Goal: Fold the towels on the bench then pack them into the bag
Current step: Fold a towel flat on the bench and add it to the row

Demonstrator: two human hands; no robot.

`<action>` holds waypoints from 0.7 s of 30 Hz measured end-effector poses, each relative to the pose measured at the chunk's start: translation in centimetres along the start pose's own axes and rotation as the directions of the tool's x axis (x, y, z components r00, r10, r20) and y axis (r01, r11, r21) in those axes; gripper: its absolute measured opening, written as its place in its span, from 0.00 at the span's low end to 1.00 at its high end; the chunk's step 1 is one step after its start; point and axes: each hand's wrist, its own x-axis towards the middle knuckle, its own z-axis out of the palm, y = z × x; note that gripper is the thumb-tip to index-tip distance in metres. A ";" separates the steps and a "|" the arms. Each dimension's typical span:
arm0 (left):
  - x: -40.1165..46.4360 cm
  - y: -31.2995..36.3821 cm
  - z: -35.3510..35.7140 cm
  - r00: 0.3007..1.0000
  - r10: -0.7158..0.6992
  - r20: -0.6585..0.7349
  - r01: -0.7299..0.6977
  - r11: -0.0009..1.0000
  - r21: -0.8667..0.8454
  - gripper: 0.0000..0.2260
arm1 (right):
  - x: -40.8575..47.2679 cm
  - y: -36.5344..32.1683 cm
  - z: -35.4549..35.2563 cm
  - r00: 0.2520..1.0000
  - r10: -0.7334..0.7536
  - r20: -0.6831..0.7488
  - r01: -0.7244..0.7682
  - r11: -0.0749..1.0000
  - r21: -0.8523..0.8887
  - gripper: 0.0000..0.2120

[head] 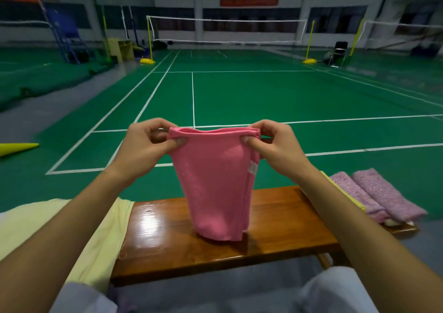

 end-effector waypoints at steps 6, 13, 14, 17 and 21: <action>-2.1 2.8 -0.3 1.000 -0.003 0.012 0.004 0.999 -0.052 0.07 | -1.9 -1.8 -1.0 1.000 -0.005 -0.029 0.006 0.999 0.049 0.04; -1.4 1.2 -0.4 0.999 -0.036 0.022 0.038 0.996 -0.079 0.05 | -0.7 -0.6 0.1 0.996 0.083 -0.016 -0.078 0.976 0.203 0.07; -1.0 0.0 -0.3 0.998 -0.059 0.019 0.061 0.995 -0.082 0.05 | -0.1 0.6 0.7 0.995 0.095 -0.010 -0.092 0.977 0.193 0.06; 0.4 -5.2 0.3 0.988 -0.157 0.013 0.157 0.986 -0.046 0.06 | 1.6 5.3 3.2 0.986 0.163 0.013 -0.164 0.977 0.140 0.07; 2.2 -14.4 2.3 0.952 -0.307 -0.022 0.307 0.951 0.029 0.05 | 3.9 14.1 7.8 0.950 0.310 0.044 -0.311 0.950 0.024 0.05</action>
